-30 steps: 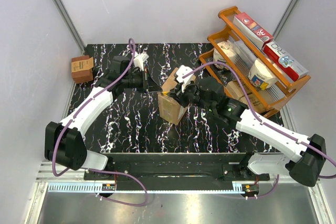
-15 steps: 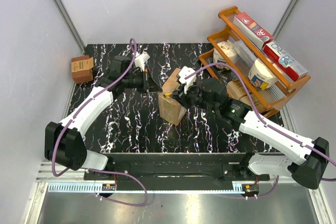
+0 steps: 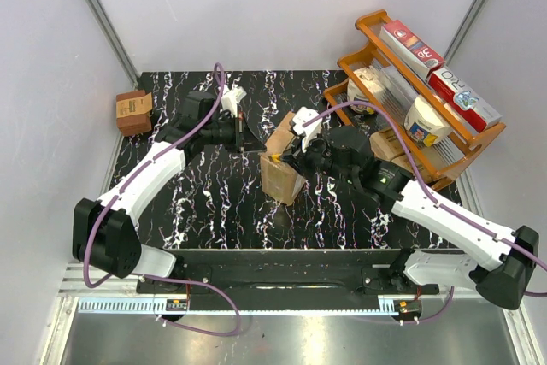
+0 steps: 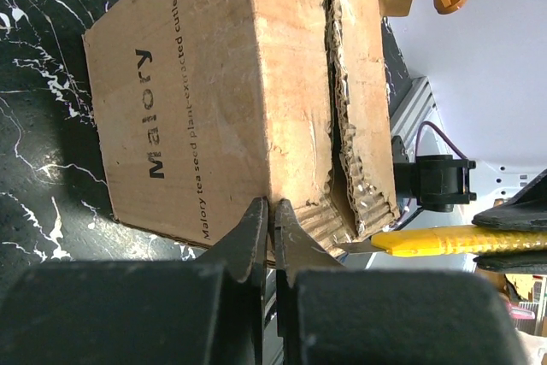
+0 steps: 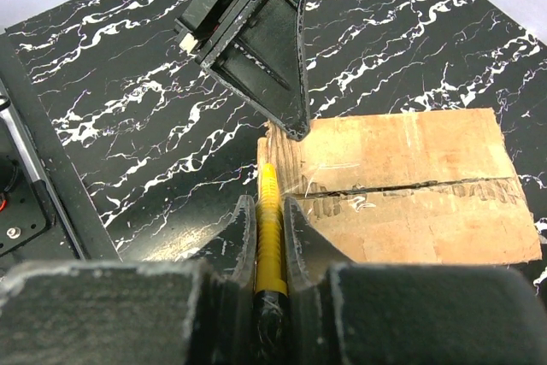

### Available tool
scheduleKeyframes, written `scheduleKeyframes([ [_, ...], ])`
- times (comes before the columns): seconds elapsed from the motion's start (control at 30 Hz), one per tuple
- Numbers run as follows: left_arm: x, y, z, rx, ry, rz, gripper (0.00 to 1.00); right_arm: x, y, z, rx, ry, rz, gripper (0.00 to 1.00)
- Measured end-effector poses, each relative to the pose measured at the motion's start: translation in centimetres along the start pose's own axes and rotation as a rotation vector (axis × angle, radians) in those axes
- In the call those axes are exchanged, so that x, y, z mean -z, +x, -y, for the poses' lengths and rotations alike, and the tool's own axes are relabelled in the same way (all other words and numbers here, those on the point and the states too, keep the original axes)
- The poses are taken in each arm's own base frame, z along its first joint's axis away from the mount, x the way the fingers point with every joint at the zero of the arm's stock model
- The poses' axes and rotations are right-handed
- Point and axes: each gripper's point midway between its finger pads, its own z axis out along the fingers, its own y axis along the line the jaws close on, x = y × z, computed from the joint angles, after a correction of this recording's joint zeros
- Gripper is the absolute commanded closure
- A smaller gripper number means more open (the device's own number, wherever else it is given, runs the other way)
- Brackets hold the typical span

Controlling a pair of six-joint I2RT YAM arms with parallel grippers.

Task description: Unpack the express box

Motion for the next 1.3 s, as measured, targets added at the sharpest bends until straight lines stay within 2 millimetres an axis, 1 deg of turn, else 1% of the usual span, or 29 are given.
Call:
scheduleKeyframes([
  [0.47,-0.2,0.5,0.6,0.006,0.02,-0.016,1.0,1.1,0.3,0.2,-0.013,0.017,-0.019,1.0],
  [0.9,-0.3,0.6,0.8,0.011,0.031,-0.022,1.0,2.7,0.6,0.1,-0.036,0.025,-0.036,1.0],
  [1.3,-0.3,0.7,0.9,0.011,0.036,-0.024,1.0,3.3,0.8,0.0,-0.053,0.027,-0.047,1.0],
])
